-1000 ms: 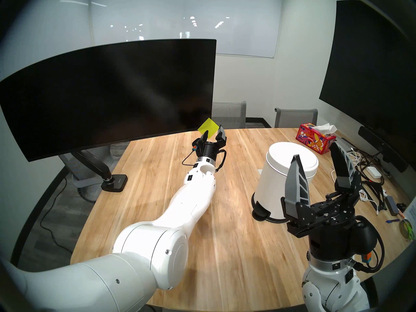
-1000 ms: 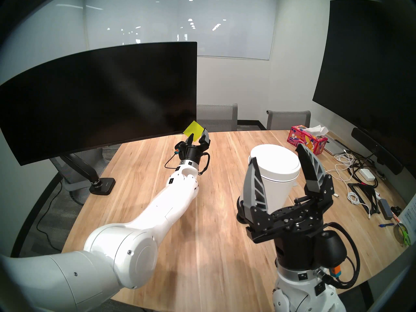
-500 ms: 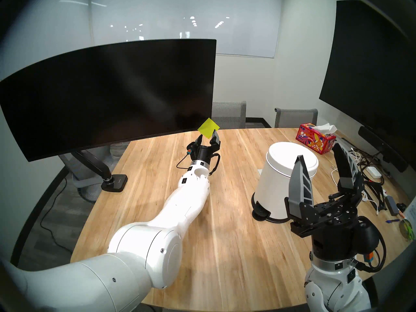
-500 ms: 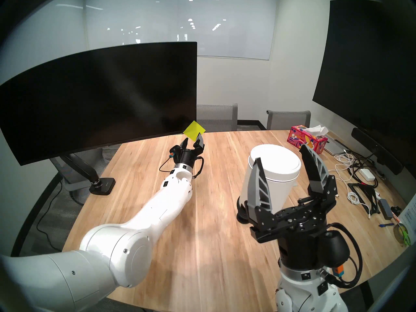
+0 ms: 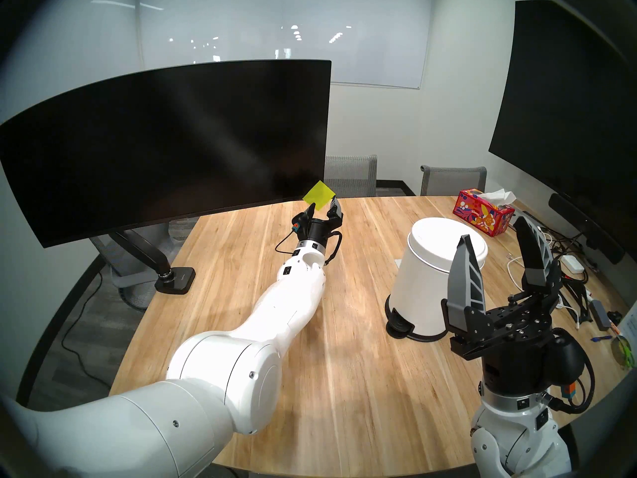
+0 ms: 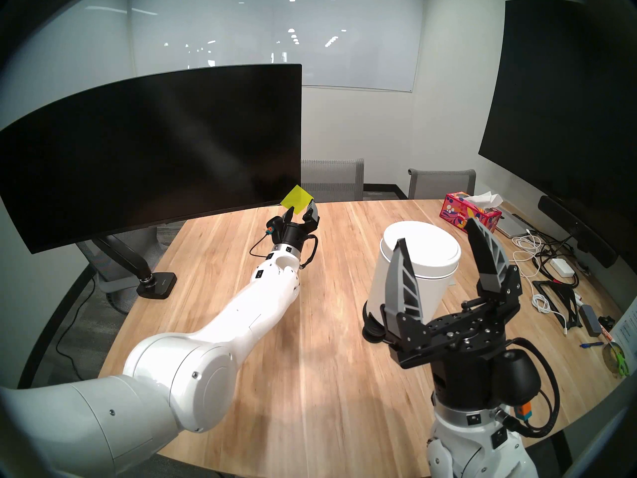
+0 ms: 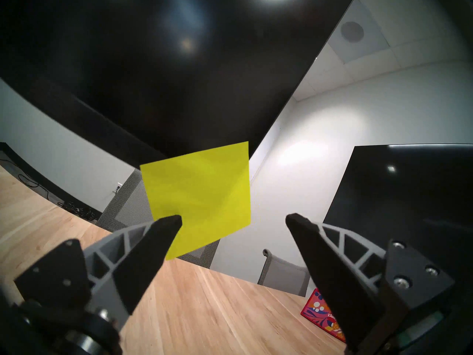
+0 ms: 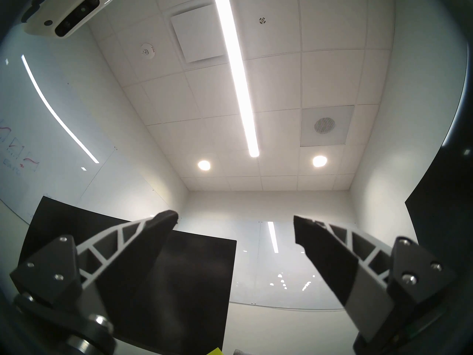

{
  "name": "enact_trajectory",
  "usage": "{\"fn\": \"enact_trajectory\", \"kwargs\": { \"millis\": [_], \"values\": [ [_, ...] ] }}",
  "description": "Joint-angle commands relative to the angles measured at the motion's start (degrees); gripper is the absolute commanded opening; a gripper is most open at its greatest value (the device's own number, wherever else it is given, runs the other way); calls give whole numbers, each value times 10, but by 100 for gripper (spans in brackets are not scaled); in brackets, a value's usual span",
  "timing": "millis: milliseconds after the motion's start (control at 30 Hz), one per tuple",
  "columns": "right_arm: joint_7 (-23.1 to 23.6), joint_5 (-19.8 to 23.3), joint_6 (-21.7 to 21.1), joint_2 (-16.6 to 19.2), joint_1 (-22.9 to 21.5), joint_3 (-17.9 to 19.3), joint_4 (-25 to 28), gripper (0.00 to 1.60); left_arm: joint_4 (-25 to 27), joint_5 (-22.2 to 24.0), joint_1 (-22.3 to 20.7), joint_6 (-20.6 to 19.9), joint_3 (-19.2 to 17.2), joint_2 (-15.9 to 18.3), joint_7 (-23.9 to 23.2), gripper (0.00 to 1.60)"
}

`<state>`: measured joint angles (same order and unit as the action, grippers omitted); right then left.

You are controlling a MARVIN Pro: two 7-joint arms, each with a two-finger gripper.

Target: Peel the sticky note off the monitor, open the trash can lid and drop the sticker into the trash can

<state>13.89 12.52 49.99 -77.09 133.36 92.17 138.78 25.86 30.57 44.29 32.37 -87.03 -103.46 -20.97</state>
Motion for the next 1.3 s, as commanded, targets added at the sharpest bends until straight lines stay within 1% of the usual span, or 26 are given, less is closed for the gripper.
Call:
{"fn": "enact_trajectory", "kwargs": {
  "millis": [0, 433, 633, 933, 1167, 1267],
  "values": [
    [-1, 5, -2, 3, -1, 2, 12, 160, -6, 1, -32, -4, 0, -10, 9, 146],
    [1, 9, -6, 9, -10, -5, 12, 160, -25, 0, -19, 2, -8, 6, 15, 148],
    [1, 10, -10, 12, -15, -10, 12, 160, -28, 2, -31, 4, -11, 9, 15, 147],
    [-1, 12, -15, 14, -17, -8, 12, 160, -33, 0, -53, 1, -7, 0, 16, 147],
    [-2, 15, -17, 16, -16, -8, 12, 160, -40, 2, -56, 3, -5, -3, 18, 146],
    [-2, 16, -17, 17, -16, -8, 12, 160, -42, 2, -54, 5, -5, -2, 18, 143]
  ]
}}
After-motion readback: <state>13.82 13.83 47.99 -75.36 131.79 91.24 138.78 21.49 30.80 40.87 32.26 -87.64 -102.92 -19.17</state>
